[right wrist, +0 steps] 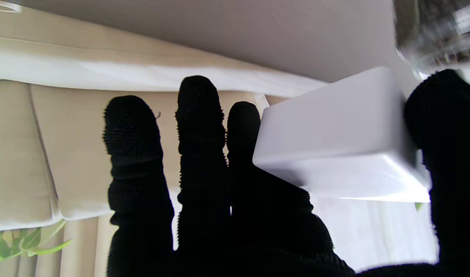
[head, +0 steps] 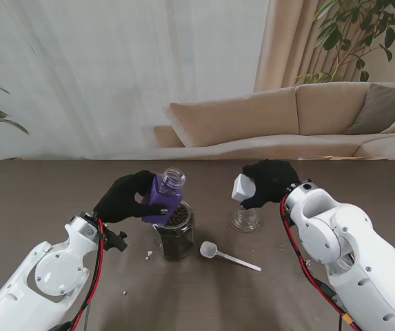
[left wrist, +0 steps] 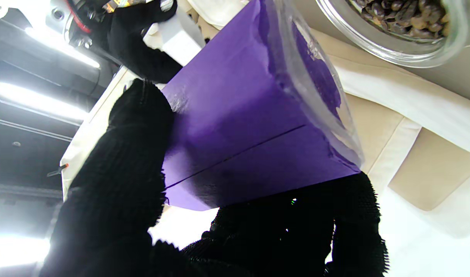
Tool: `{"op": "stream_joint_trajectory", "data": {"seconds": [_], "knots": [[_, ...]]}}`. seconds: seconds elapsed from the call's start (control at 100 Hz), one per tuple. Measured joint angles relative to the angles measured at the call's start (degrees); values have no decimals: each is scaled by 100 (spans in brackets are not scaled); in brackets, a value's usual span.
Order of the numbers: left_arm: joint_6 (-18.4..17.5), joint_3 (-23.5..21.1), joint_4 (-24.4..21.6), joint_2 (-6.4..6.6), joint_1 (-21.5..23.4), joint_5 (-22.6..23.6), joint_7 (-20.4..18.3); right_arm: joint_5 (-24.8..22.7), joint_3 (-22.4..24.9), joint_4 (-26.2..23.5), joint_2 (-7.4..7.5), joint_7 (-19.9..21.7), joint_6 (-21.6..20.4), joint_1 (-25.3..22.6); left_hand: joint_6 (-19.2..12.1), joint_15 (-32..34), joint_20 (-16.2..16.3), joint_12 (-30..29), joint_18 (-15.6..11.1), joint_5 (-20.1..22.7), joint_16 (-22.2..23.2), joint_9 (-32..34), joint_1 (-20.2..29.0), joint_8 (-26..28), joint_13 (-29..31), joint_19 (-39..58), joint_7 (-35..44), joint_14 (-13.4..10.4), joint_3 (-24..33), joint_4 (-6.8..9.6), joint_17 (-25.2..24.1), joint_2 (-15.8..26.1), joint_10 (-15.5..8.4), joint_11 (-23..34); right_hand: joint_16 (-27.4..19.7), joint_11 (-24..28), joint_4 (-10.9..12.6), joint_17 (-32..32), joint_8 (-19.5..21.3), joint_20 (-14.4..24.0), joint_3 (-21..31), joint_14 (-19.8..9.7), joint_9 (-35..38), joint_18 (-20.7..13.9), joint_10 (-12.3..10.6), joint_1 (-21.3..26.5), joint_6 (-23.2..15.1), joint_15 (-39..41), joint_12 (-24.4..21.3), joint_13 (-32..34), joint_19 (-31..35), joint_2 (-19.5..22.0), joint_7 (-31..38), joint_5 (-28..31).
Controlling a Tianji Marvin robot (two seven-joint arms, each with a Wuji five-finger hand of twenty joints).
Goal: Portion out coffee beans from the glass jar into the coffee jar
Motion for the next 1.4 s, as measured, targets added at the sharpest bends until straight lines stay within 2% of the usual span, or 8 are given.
{"op": "stream_joint_trajectory", "data": {"seconds": [0.07, 0.19, 0.3, 0.6, 1.07, 1.23, 1.4], "knots": [[0, -30, -23, -2, 37, 5, 5, -257, 71, 160, 25, -20, -126, -69, 0, 0, 0, 0, 0, 0, 0, 0, 0, 0, 0, 0, 0, 0, 0, 0, 0, 0, 0, 0, 0, 0, 0, 0, 0, 0, 0, -32, 0, 0, 0, 0, 0, -1, 2, -1, 1, 0, 0, 0], [-1, -51, -43, -3, 76, 8, 30, -309, 115, 464, 71, -134, -171, -157, 0, 0, 1, 0, 0, 0, 0, 0, 0, 0, 0, 0, 0, 1, 0, 0, 0, 0, 0, 0, 0, 0, 0, 0, 0, -2, 0, -37, 0, 0, 0, 0, 0, -1, 4, -1, 57, 0, 0, 0], [2, -69, -62, -4, 103, 17, 32, -576, 108, 799, 96, -291, -231, -181, 0, 0, 1, 0, 0, 0, 0, 0, 0, 0, 0, 0, 0, 1, 0, 0, 0, 0, 0, 0, 0, 0, 0, 0, 0, -3, 0, -41, 0, 0, 0, 0, 0, -1, 6, -1, 60, 0, 0, 0], [25, -113, -126, -4, 166, 72, 41, -750, -127, 1651, 179, -449, -236, -43, 0, 0, 1, 0, 0, 0, 0, 0, 0, 0, 0, 0, 0, 1, 0, 0, 0, 0, 0, 0, 0, 3, 0, 0, 0, -98, 0, -80, -4, -65, -2, 0, 0, -20, 18, -3, 61, 0, 0, 0], [64, -120, -154, -3, 196, 85, 42, -746, -511, 2353, 265, -499, -216, 222, 0, 1, 2, 0, 0, 0, 0, 0, 0, 0, 0, 0, 0, 1, 0, 0, 0, 0, 0, 0, 0, 88, -1, 0, -140, -106, 22, -112, -173, -77, -35, 1, 0, -47, 74, -10, 62, 0, 1, -18], [68, -123, -154, -4, 198, 84, 51, -713, -741, 2593, 277, -468, -196, 413, 0, 1, 2, 0, 0, 0, 0, 0, 0, 0, 0, 0, 0, 1, 0, 0, 0, 0, 0, 0, 0, 87, -3, -23, -480, -111, 135, -117, -366, -143, -55, 17, -74, -95, 74, -31, 63, 1, 4, -185], [68, -156, -160, -5, 225, 85, 51, -629, -939, 2811, 284, -453, -154, 581, 0, 2, 3, 0, 0, 0, 0, 0, 0, 0, 0, 0, 0, 1, 0, 0, 0, 0, 0, 0, -7, 104, -3, -91, -615, -121, 137, -131, -525, -145, -94, 55, -176, -169, 60, -315, 63, 2, 5, -310]]}}
